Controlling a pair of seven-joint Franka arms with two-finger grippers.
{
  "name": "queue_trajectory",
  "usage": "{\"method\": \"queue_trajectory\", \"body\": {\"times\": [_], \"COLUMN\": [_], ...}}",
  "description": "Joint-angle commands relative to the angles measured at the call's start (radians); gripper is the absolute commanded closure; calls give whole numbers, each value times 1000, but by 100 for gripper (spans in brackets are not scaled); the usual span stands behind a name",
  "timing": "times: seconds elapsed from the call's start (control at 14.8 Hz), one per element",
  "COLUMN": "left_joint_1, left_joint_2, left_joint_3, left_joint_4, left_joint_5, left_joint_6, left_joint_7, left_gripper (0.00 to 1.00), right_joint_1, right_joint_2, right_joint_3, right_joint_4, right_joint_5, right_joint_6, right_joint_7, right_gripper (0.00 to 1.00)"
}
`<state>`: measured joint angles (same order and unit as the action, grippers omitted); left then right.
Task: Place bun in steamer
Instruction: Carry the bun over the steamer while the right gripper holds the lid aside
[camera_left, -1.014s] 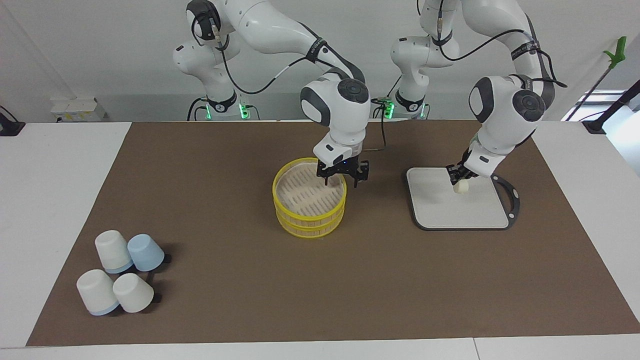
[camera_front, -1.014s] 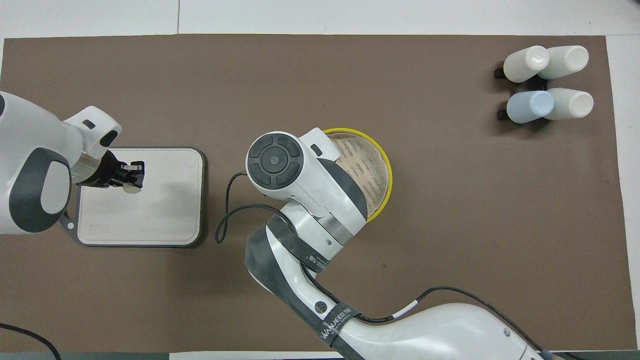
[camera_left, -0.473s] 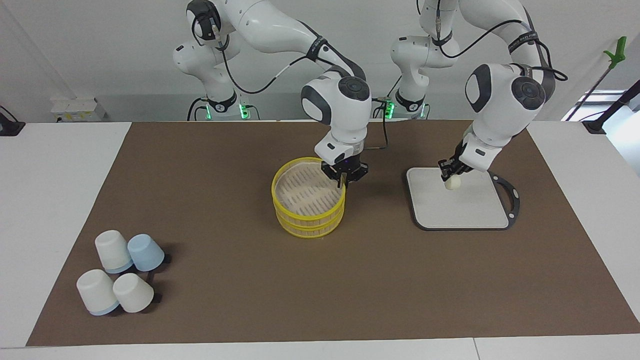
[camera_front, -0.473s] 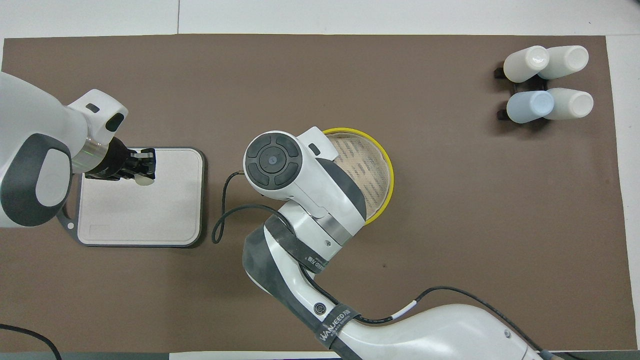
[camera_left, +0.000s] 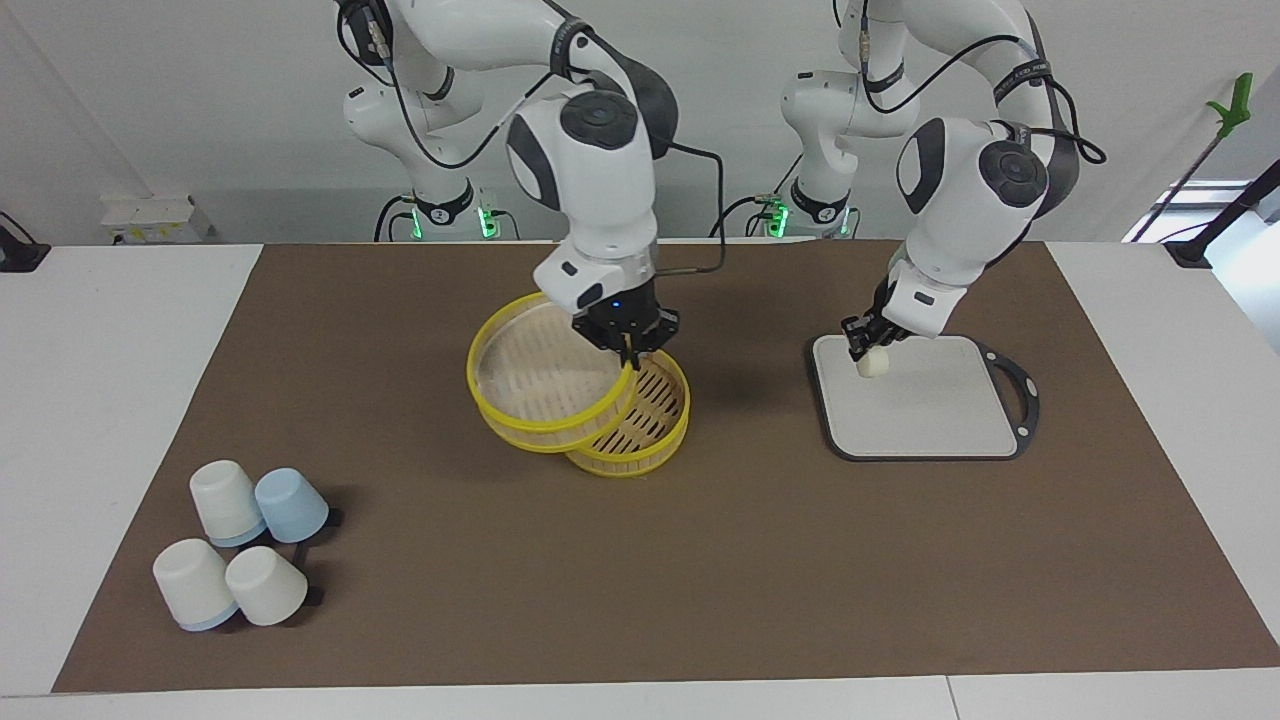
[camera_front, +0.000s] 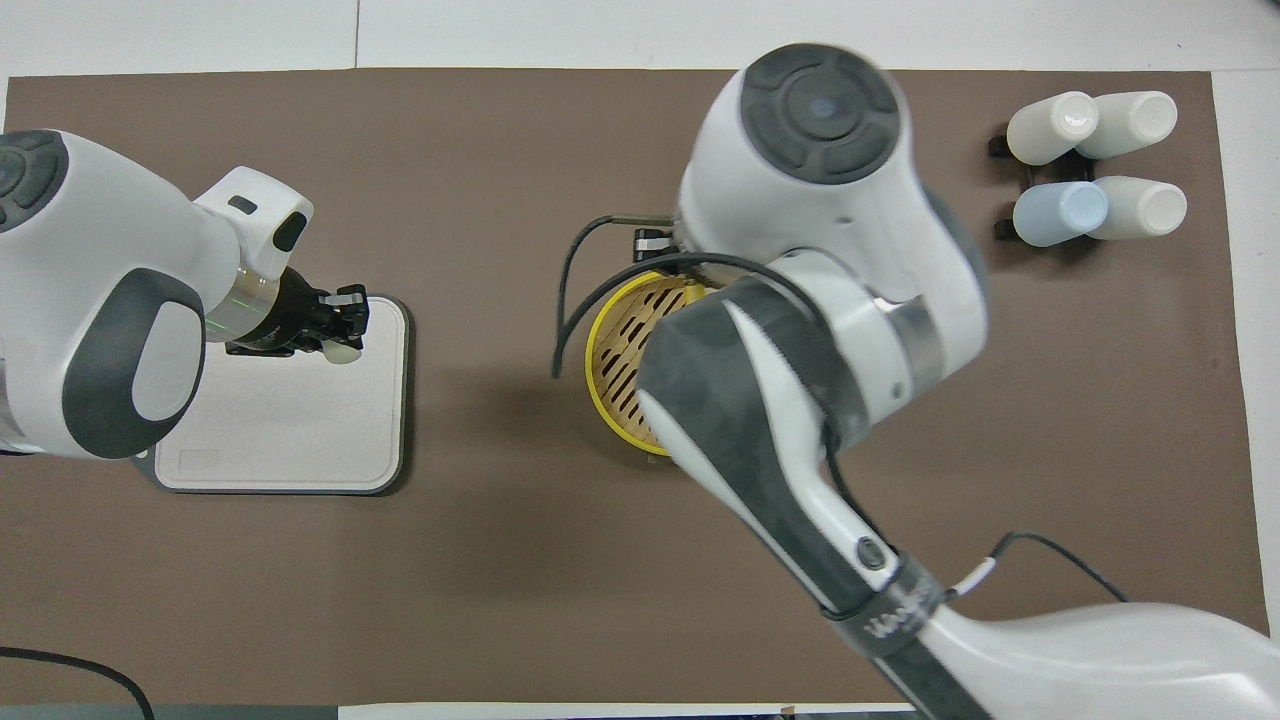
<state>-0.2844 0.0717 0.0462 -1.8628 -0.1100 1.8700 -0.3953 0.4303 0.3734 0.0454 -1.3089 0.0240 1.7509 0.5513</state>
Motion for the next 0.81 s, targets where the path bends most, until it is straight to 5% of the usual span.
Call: {"method": "queue_trajectory", "body": {"times": [0.0,0.34,0.54,0.74], "left_joint_1": [-68,-234,-344,-433], "left_joint_2": [45,235,278,410], "left_joint_3": [11,12,14,15], "left_joint_4": [77,347,363,464], "left_joint_5": [-22,-68,-65,-59], "left_joint_6": [-19,-68,-54,-34], "left_joint_7": [-91,-354,-431,-509], "left_gripper": [78,78,78,78], "right_joint_1": [-123,-257,-262,-265], "right_joint_2": [-42,-60,-86,-100], "right_joint_3": [7,8,5,5], "right_joint_4": [-21,-59,-113,-145], "right_joint_5": [7,5,-2,-10], "right_joint_6": [-82,-93,-87,-74], "right_joint_7": [-244,-477,-553,-554], "right_gripper": [100,100,100,100]}}
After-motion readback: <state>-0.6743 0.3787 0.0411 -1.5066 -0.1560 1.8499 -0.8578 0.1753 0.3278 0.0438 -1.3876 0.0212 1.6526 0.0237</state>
